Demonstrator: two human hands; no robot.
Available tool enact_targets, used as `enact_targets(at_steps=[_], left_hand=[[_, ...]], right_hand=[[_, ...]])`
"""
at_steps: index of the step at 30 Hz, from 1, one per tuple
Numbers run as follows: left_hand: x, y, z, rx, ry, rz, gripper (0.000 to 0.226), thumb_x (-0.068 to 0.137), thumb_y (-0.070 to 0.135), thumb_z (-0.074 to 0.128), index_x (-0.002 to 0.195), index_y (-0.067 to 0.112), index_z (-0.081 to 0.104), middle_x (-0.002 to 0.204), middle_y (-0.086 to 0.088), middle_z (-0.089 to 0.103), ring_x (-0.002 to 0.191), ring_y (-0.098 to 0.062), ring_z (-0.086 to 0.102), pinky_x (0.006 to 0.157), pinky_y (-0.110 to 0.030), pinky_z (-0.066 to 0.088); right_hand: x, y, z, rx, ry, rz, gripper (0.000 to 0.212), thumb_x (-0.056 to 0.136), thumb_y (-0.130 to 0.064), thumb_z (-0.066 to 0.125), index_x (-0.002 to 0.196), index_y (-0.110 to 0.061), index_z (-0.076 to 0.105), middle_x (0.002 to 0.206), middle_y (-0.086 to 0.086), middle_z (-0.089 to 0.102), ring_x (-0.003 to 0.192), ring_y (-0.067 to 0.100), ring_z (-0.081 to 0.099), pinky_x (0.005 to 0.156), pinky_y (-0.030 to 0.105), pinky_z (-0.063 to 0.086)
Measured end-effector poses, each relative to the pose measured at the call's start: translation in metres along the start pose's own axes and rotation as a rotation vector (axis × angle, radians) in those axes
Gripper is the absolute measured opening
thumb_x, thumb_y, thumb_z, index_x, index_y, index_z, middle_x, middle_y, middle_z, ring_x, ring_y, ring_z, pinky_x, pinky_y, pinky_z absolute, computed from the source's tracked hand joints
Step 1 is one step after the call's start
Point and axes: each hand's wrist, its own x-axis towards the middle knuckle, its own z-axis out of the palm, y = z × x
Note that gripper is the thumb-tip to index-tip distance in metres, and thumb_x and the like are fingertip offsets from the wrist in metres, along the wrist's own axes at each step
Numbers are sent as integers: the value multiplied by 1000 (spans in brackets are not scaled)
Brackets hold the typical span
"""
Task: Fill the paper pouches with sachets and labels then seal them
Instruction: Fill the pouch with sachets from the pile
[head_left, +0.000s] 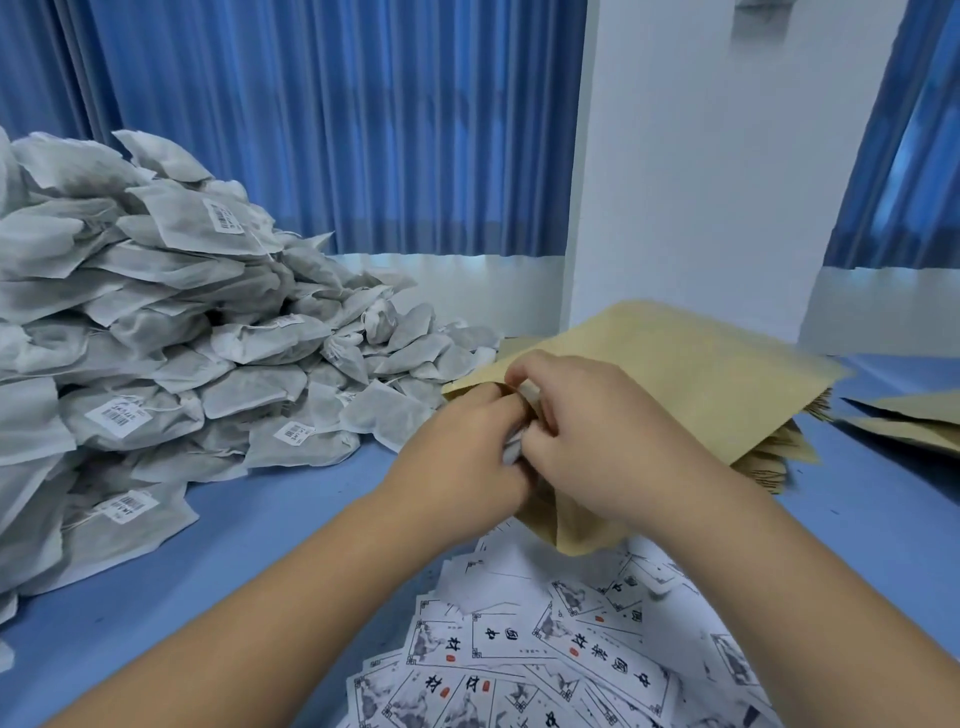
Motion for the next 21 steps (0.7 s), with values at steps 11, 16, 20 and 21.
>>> enact_targets(at_steps=[11,16,20,21], left_hand=[[-3,-19,14,-36,-27,34,16,79,7,62,93,14,63,90,3,55,88,-13,51,74,-31,42],[-3,-19,16,-38,-49,30,35,78,8,61,112,17,62,106,5,55,103,-12,48,86,-28,40],[-3,-17,18,-77,-61,9,40,77,13,63,116,22,58,109,6,54,106,-10,47,85,-20,37],[-2,-16,18,-92,-47,-1,42,77,17,65,118,21,57,109,5,57,105,-12,49,83,-20,38]], right_hand=[[-18,-18,26,-365,-36,348,54,90,-36,48,134,-12,31,122,5,43,112,25,46,73,35,27],[-44,-21,38,-441,-219,439,48,93,-42,45,131,-13,41,121,7,41,111,25,43,75,37,26],[-47,-23,38,-446,-150,429,27,96,-25,44,120,-16,52,114,6,42,102,25,50,68,33,29],[-46,-22,34,-456,-117,417,25,95,-21,43,118,-16,54,114,5,43,101,26,51,67,32,29]])
